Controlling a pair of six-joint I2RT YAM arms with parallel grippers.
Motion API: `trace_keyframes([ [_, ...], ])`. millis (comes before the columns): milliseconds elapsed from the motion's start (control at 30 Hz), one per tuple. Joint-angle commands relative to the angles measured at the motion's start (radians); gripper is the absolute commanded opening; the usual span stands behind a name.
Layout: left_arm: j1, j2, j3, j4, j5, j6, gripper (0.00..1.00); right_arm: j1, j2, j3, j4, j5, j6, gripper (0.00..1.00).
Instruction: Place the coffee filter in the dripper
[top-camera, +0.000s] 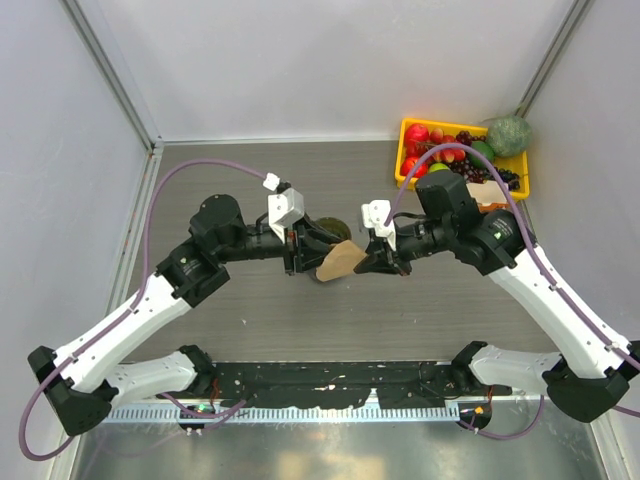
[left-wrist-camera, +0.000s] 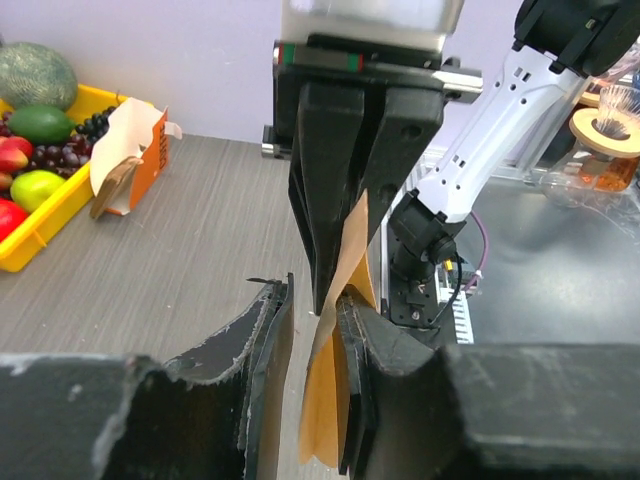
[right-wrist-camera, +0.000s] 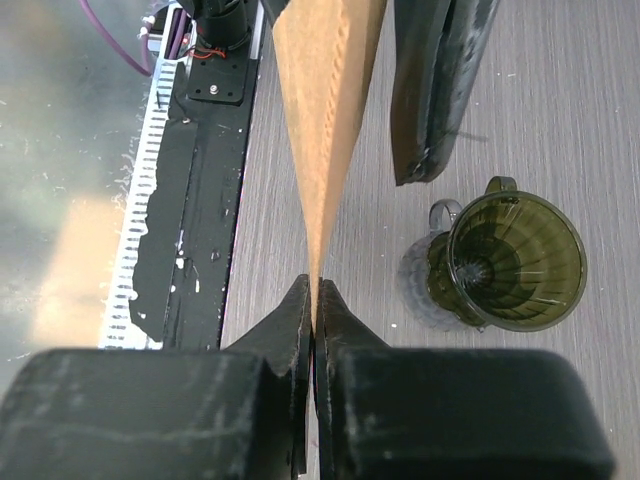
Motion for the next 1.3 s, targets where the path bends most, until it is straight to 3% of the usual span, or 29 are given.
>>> trace_keyframes([
  [0,-0.008,0.006,0.076,-0.001,0.012,0.042,0.29,0.0,-0.003,-0.011,0.002,-0.018,-0.012,0.05],
  [367,-0.023,0.019,0.062,-0.047,0.009,0.065,0.26,-0.004,-0.01,0.015,-0.001,-0.045,-0.015,0.05],
  [833,-0.046,0.027,0.009,-0.053,0.007,0.08,0.34,0.0,0.004,0.06,-0.013,-0.077,-0.042,0.06],
  [900,-0.05,0.032,0.009,-0.047,0.012,0.077,0.31,0.0,0.008,0.067,-0.01,-0.079,-0.039,0.06],
  [967,-0.052,0.033,0.001,-0.043,0.013,0.061,0.2,0.0,0.011,0.075,-0.008,-0.077,-0.036,0.08],
  [1167,-0.052,0.027,-0.019,-0.04,-0.046,0.011,0.0,-0.002,-0.001,0.084,-0.027,-0.065,-0.048,0.23],
  [1200,-0.05,0.026,-0.017,-0.04,-0.054,-0.001,0.0,0.0,-0.007,0.077,-0.027,-0.054,-0.048,0.4],
  [1267,-0.041,0.021,-0.017,-0.032,-0.06,-0.038,0.0,0.0,-0.024,0.063,-0.025,-0.022,-0.059,0.63],
])
